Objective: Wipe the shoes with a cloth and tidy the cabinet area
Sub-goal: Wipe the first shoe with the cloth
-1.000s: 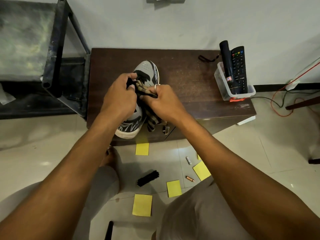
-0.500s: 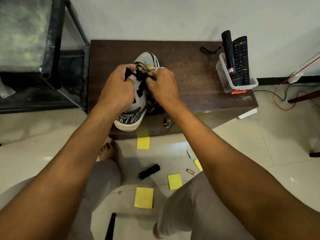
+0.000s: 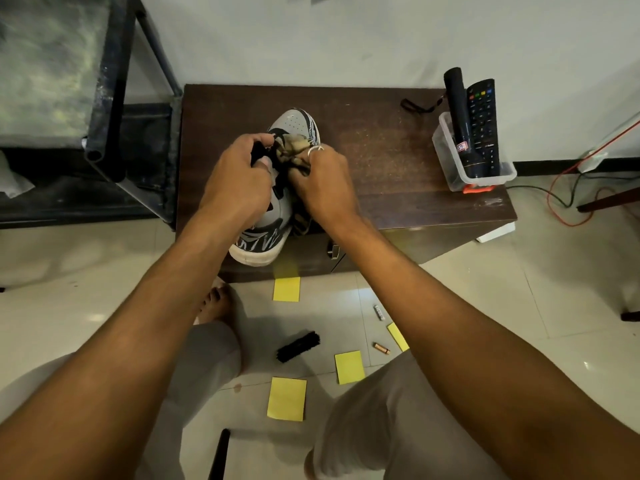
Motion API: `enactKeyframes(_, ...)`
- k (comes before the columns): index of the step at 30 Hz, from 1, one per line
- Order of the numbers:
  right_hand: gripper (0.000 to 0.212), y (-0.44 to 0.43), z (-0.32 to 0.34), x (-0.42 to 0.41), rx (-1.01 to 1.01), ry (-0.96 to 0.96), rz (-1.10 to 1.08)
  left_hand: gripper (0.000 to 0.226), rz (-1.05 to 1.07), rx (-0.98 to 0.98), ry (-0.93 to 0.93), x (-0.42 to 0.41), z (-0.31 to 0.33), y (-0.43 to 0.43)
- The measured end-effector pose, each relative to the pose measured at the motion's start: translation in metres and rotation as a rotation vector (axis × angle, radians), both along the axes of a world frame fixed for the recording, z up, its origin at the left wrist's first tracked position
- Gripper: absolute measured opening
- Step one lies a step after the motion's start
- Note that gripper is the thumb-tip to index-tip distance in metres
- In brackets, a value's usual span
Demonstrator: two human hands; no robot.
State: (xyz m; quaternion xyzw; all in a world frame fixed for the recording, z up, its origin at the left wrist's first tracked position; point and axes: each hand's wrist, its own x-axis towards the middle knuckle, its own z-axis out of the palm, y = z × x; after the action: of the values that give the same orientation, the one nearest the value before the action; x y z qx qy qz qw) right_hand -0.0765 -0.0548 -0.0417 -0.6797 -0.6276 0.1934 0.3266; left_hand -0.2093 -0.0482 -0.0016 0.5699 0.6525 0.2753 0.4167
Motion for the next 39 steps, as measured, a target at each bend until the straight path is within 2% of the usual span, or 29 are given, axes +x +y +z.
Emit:
enactKeyframes(7,0.012,0.010,-0.005,0.004,-0.037,-0.074,-0.131,0.029,0.018,0.021,-0.012,-0.001,-0.001,-0.002)
enactKeyframes(13,0.016,-0.027,0.020,0.001,-0.228,0.223,0.074,0.033,0.105,0.068,-0.013,0.004,-0.003,-0.002)
enactKeyframes(18,0.022,-0.050,0.024,0.001,-0.314,0.377,0.073,0.033,0.119,0.060,-0.016,0.006,0.000,-0.004)
enactKeyframes(20,0.021,-0.048,0.019,0.001,-0.242,0.322,0.026,0.031,0.096,0.061,-0.007,0.005,0.001,-0.005)
enactKeyframes(25,0.010,-0.002,0.009,0.030,-0.018,0.314,-0.321,0.026,0.046,0.058,0.028,0.001,0.005,-0.006)
enactKeyframes(26,0.011,0.002,0.007,0.034,-0.021,0.297,-0.299,0.026,0.014,0.047,0.057,0.001,0.005,-0.007)
enactKeyframes(29,0.013,-0.001,-0.006,0.023,-0.133,0.276,-0.094,0.057,-0.099,-0.040,0.131,0.003,0.007,-0.010)
enactKeyframes(30,0.013,-0.003,-0.010,0.018,-0.150,0.244,-0.071,0.060,-0.101,-0.056,0.144,0.004,0.008,-0.009)
enactKeyframes(32,0.013,-0.006,-0.014,0.015,-0.151,0.194,-0.070,0.055,-0.065,-0.074,0.145,0.005,0.008,-0.007)
enactKeyframes(36,0.011,-0.025,-0.012,0.018,-0.186,0.239,-0.008,0.048,-0.036,-0.097,0.125,0.005,0.003,-0.003)
enactKeyframes(39,0.014,-0.027,-0.018,0.019,-0.120,0.154,-0.055,0.048,-0.040,-0.121,0.115,0.003,0.003,-0.001)
